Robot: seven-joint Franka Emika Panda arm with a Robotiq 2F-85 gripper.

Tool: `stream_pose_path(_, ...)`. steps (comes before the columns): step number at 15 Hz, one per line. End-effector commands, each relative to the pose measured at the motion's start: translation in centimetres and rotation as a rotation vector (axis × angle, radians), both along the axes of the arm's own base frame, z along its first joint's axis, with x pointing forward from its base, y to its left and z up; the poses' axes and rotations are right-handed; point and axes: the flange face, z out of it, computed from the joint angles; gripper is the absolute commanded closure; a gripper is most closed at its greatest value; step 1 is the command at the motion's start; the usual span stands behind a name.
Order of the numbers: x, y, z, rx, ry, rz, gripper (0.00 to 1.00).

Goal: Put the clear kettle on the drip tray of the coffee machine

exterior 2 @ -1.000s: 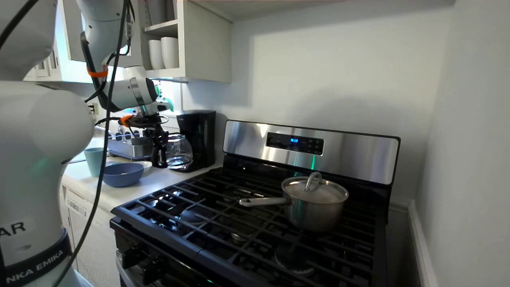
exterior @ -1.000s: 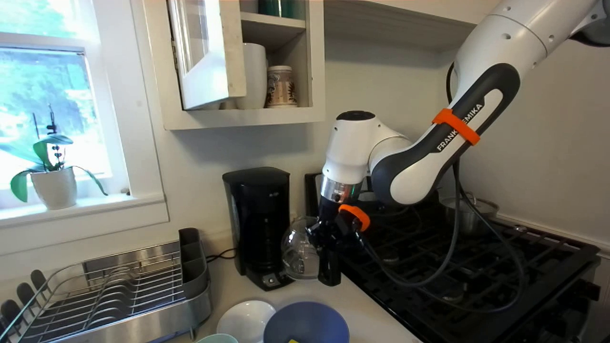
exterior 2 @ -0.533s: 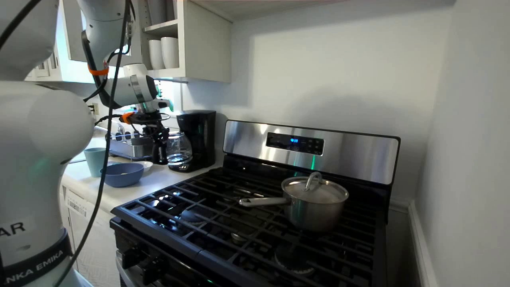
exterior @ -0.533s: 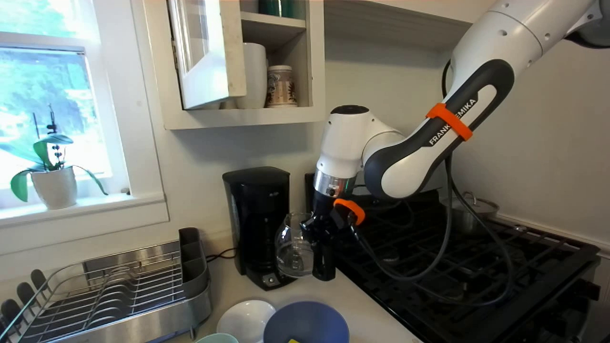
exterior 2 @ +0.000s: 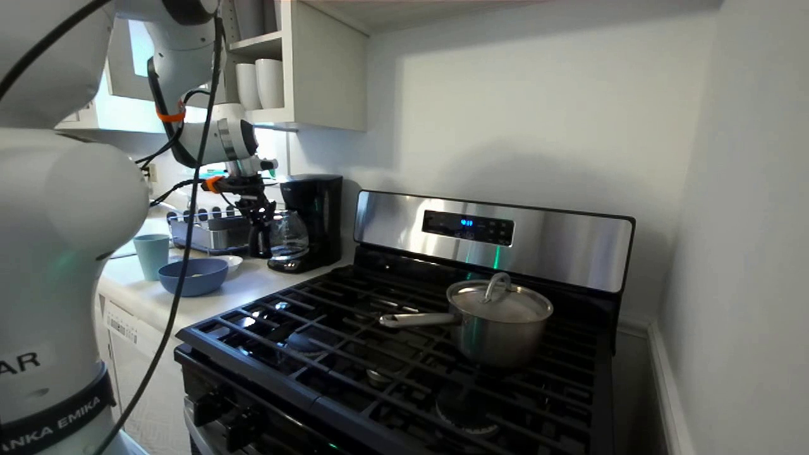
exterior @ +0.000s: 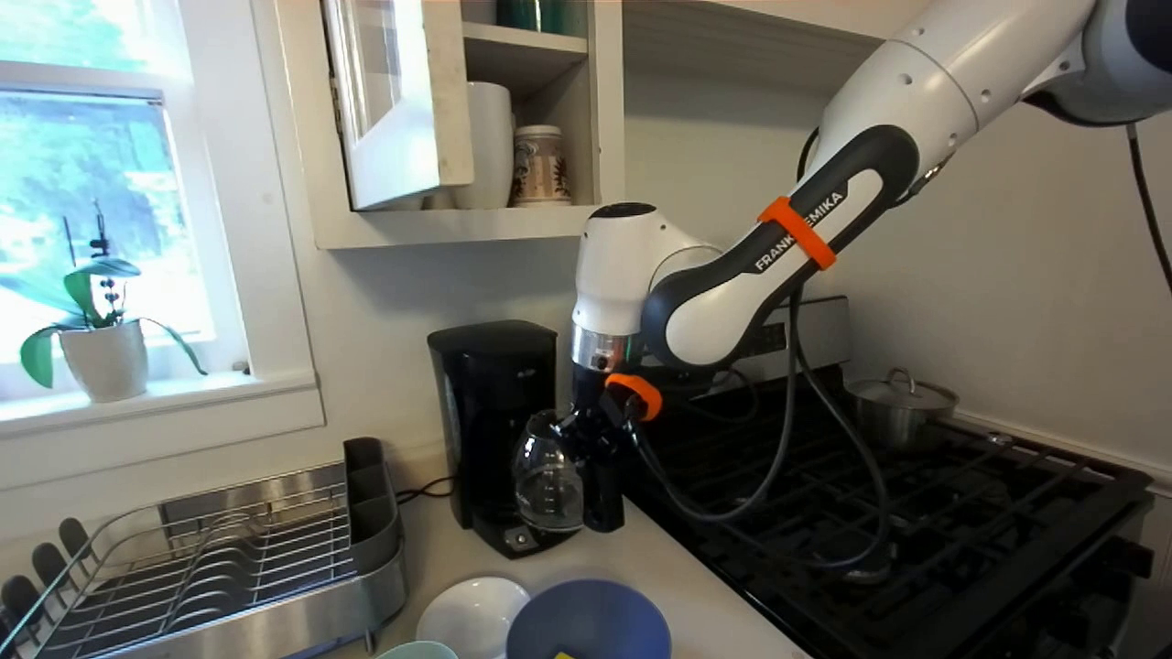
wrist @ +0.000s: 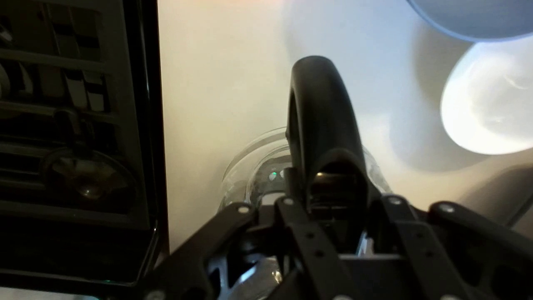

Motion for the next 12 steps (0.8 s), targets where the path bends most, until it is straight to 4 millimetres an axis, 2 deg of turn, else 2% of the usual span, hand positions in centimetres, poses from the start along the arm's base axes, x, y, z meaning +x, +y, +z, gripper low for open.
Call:
stream_pose_path(1, 3.0, 1.5, 0.4, 0.014, 0.015, -0.014, 0.92)
stream_pose_path(7, 6.6, 2.5, -0.2, 0.031, 0.0, -0.056, 0.92)
stream_pose_path(12, 8.9, 3.5, -0.4, 0.038, -0.004, -0.078, 0.92)
